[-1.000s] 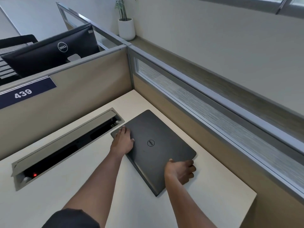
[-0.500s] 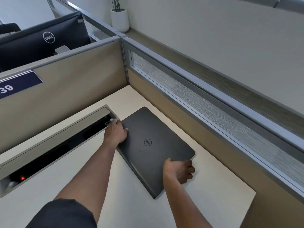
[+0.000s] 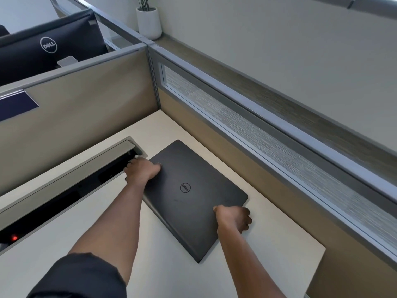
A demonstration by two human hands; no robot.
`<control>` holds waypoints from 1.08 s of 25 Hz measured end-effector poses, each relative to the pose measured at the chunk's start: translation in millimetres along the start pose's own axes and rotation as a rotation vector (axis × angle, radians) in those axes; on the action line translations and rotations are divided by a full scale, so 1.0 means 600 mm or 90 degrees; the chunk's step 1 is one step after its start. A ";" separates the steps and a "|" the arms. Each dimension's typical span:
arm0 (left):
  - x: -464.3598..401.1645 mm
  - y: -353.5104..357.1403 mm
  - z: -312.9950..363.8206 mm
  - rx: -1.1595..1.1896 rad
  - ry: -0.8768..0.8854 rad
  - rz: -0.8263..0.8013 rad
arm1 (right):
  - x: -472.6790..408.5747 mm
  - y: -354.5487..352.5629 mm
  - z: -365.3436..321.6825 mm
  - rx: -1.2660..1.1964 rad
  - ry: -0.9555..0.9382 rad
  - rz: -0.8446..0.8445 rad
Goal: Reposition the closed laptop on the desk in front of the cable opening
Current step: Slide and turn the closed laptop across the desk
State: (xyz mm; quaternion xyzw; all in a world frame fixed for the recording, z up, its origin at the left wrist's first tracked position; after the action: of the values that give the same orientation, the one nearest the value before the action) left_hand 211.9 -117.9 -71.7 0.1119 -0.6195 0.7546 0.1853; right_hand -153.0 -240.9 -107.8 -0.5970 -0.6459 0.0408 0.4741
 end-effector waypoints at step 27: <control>0.212 -0.019 -0.446 0.278 -0.256 0.014 | 0.138 0.081 -0.128 0.080 -0.299 -0.338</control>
State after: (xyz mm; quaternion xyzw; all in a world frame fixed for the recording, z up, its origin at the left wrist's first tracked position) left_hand 117.9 163.3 -66.5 0.2897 -0.4677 0.8348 0.0223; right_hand -53.0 -199.6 -49.2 -0.3522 -0.8661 0.0919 0.3428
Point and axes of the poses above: each hand's wrist, its own x-axis away from the middle knuckle, its own y-axis out of the palm, z = x × y, the point moved 9 cm from there along -x, towards the middle knuckle, and after that the axes turned 7 degrees about -y, right-handed, at the moved point
